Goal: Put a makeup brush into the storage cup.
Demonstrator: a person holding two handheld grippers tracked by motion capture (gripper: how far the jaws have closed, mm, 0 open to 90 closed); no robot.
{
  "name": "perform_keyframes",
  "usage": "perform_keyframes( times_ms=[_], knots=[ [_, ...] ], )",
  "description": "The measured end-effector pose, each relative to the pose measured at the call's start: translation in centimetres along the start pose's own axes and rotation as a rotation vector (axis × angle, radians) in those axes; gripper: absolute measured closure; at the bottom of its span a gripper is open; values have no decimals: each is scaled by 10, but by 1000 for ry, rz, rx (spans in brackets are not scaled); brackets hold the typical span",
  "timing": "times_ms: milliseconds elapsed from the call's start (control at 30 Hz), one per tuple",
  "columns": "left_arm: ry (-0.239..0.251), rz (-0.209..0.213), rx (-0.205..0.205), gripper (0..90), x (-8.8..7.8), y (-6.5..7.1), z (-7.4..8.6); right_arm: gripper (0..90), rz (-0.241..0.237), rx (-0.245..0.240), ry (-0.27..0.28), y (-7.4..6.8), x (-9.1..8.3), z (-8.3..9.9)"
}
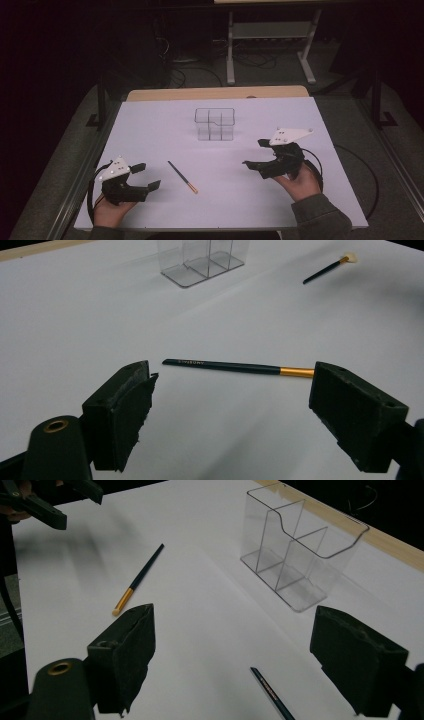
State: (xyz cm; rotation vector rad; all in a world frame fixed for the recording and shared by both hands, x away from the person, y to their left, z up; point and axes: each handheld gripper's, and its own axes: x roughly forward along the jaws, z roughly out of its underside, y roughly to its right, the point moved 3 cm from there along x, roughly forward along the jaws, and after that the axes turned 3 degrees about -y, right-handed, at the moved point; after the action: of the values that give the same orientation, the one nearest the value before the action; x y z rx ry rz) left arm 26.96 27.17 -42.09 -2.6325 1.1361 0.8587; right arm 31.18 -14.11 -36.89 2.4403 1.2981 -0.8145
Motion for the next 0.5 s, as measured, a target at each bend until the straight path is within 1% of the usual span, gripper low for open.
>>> perform_keyframes(
  times_ms=[33, 67, 100, 167, 200, 333, 367, 500],
  knots=[
    [0, -1, 0, 167, 0, -1, 0, 174, -7, -8, -3, -2, 3, -4],
    [2, 0, -6, 167, 0, -1, 0, 174, -7, -8, -3, -2, 3, -4],
    [0, -1, 1, 167, -1, -1, 0, 173, -7, -6, -6, -3, 5, -7],
    [7, 0, -3, 167, -1, -1, 0, 172, -19, -21, -12, -8, 9, -14],
    [2, -1, -2, 167, -2, -2, 0, 172, -19, -21, -12, -8, 9, -14],
    [6, 0, 1, 167, -1, -2, 0, 169, -34, -32, -12, -12, 14, -23],
    [5, 0, 2, 167, -1, -1, 0, 169, -44, -26, -18, -14, 16, -27],
    [5, -2, 0, 167, -2, -2, 0, 168, -56, -30, -20, -16, 20, -31]
  ],
)
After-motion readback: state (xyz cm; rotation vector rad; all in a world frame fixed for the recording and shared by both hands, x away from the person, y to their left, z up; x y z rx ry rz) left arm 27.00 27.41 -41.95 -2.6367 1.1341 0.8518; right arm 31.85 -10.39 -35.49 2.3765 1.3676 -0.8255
